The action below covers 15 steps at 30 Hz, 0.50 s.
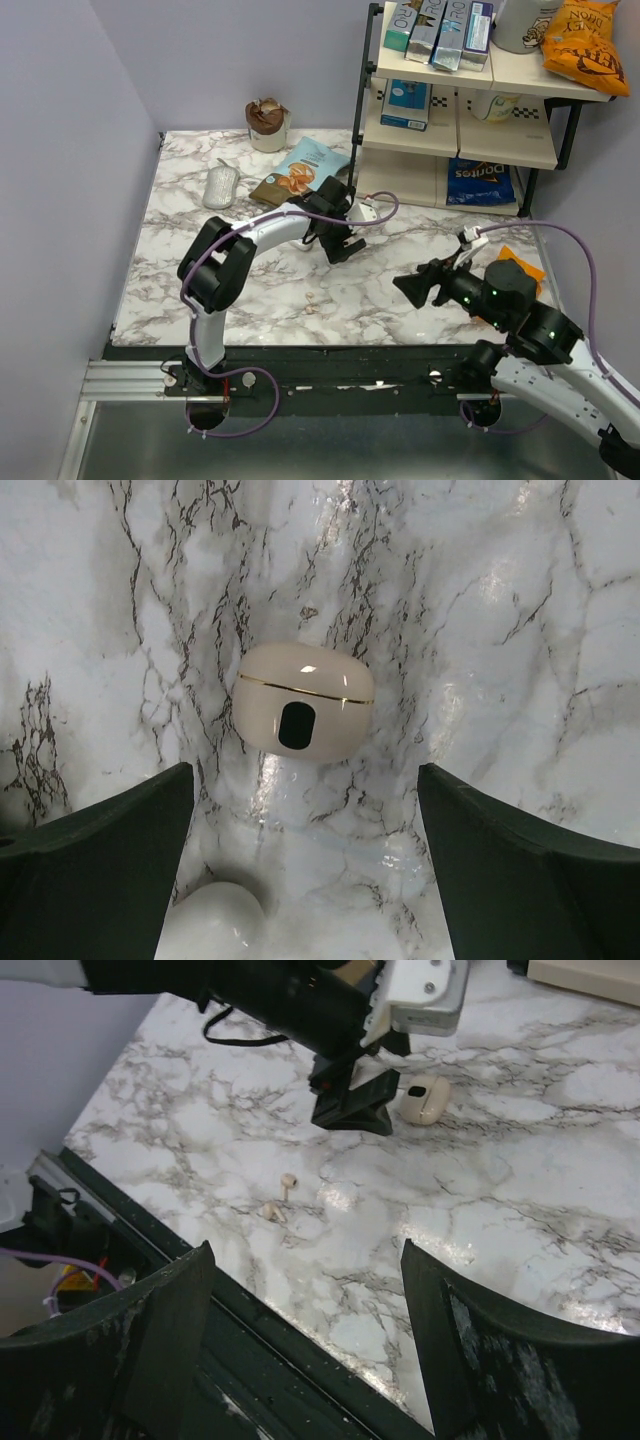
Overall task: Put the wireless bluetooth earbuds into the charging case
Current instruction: Pick up the charging case at the center of the board.
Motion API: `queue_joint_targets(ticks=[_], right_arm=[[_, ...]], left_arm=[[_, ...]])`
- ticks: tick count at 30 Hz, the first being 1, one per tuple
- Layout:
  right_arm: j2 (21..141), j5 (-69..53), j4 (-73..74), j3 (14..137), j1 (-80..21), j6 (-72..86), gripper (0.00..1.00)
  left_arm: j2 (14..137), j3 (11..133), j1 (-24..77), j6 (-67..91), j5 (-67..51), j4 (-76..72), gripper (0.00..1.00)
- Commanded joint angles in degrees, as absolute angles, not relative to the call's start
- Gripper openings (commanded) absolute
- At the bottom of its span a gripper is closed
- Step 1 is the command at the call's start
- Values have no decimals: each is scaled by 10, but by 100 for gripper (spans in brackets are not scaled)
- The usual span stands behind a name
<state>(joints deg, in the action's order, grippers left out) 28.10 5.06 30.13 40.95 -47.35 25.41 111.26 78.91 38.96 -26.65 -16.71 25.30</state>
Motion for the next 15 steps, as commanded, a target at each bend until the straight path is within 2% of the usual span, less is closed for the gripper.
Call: queue_joint_targets(ticks=[1,7,15], right_arm=[[222,-21,300,408,-476,248,83],[172,-13,291,394,-476,242,83],[171,-6,303,388,-476,245,83]], left_arm=[[1128,804,388,-294,-199,226,99],[1147,825,391,-312,-205,212,98],[1174,845,396,-344,-192,232,95]])
